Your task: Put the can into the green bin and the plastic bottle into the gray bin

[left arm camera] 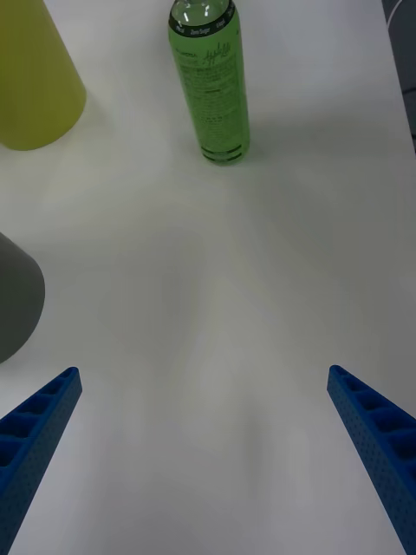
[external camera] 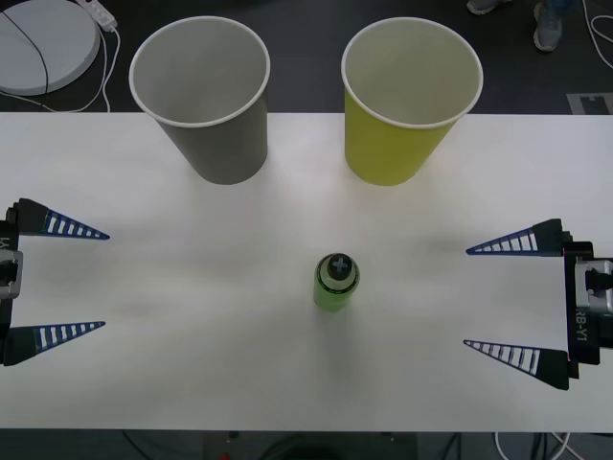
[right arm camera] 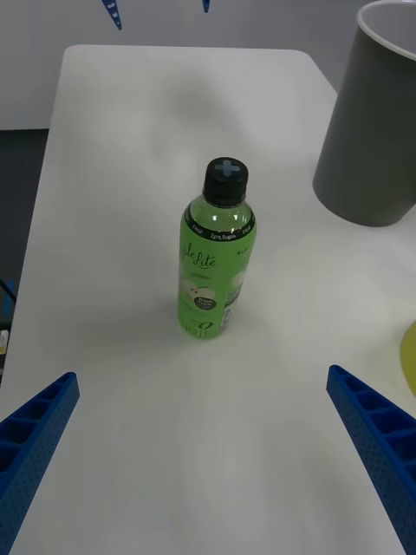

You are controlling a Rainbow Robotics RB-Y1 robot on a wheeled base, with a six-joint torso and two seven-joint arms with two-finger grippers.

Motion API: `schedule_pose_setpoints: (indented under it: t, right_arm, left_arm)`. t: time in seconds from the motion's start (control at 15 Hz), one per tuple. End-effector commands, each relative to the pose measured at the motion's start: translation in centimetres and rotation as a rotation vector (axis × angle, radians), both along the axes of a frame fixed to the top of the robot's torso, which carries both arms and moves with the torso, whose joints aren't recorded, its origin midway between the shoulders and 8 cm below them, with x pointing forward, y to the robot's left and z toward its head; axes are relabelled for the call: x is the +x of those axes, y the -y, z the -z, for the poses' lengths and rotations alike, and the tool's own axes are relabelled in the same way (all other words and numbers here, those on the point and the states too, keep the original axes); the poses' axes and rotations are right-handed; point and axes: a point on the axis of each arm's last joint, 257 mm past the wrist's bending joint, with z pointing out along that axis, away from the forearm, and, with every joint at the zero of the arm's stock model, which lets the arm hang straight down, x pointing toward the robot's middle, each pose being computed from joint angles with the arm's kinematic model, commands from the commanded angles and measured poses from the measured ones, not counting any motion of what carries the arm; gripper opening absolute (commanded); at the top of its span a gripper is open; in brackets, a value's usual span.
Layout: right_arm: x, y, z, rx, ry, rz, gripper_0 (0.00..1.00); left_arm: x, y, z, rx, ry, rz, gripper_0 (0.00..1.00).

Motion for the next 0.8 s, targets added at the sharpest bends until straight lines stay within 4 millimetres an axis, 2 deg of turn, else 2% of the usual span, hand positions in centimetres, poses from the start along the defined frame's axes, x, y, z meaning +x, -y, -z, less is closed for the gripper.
schedule_pose_setpoints:
  t: [0.07,0.2,0.27,0.8]
  right_arm:
    - [0.0,0.0,0.0,0.000,0.000,0.000,1.00]
    - [0.0,0.0,0.0,0.000,0.000,0.000,1.00]
    - [0.0,0.0,0.0,0.000,0.000,0.000,1.00]
    - [0.0,0.0,0.0,0.000,0.000,0.000,1.00]
  left_arm:
    - [0.0,0.0,0.0,0.000,0.000,0.000,1.00]
    - [0.0,0.0,0.0,0.000,0.000,0.000,1.00]
    - [-0.9,0.5,1.1,-0.024,-0.036,-0.001,1.00]
    - [-1.6,3.1,0.9,-0.155,-0.138,-0.057,1.00]
